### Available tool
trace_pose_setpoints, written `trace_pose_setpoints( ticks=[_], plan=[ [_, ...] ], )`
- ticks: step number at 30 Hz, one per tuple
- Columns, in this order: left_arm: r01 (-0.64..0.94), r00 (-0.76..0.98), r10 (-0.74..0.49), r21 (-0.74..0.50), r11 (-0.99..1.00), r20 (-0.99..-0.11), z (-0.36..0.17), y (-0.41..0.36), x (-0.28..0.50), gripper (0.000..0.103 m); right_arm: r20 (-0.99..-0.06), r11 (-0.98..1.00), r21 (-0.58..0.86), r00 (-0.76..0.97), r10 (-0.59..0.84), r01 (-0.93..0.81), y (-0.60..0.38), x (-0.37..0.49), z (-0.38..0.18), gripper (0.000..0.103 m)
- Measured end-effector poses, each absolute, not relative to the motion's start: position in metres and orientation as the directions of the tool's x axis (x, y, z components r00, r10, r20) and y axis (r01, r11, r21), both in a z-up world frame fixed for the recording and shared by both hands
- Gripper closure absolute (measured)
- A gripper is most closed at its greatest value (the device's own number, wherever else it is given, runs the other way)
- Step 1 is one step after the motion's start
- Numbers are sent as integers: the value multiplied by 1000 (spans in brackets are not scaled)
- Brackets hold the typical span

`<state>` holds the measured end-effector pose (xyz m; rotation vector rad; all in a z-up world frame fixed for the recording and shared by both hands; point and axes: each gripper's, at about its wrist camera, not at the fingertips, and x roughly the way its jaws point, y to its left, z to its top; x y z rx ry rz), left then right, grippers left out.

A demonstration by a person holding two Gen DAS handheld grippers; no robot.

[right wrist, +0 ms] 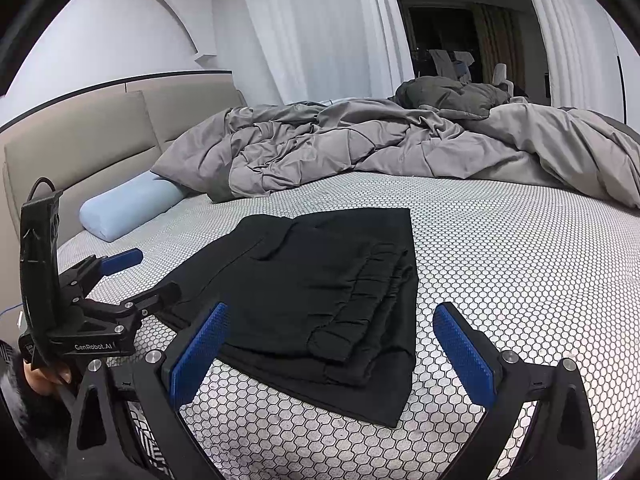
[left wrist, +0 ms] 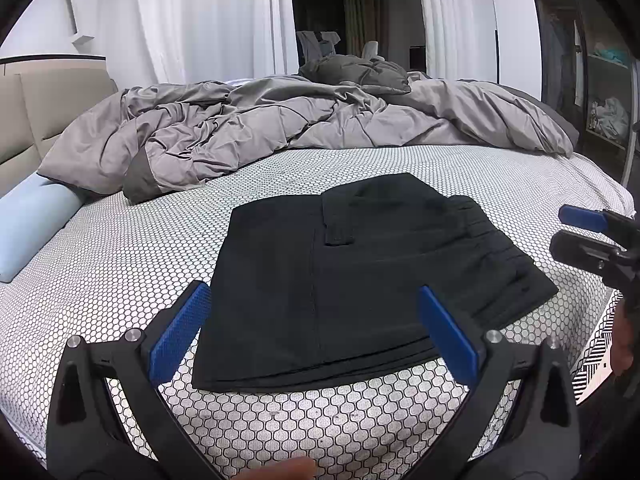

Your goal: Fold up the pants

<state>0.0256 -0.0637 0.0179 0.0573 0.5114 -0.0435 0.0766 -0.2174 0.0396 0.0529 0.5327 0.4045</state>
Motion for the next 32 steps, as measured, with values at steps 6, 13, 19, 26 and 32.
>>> trace_pose_setpoints(
  ticks=[6,13,19,26,32],
  plan=[
    [58,871,-29,44,997,-490,18,-62,26,1,-484,920,153,784,389,-361,-217,77,40,0],
    [59,871,-29,45,997,-490,17,-60,27,1,-484,919,154,784,390,-362,-218,77,39,0],
    [58,872,-30,44,997,-489,17,-61,27,1,-484,919,153,783,390,-363,-218,78,39,0],
    [57,872,-28,44,997,-489,17,-60,27,1,-487,919,152,782,389,-363,-218,78,38,0],
    [50,868,-23,41,998,-496,19,-59,27,1,-486,920,149,783,387,-362,-218,78,38,0]
  ],
)
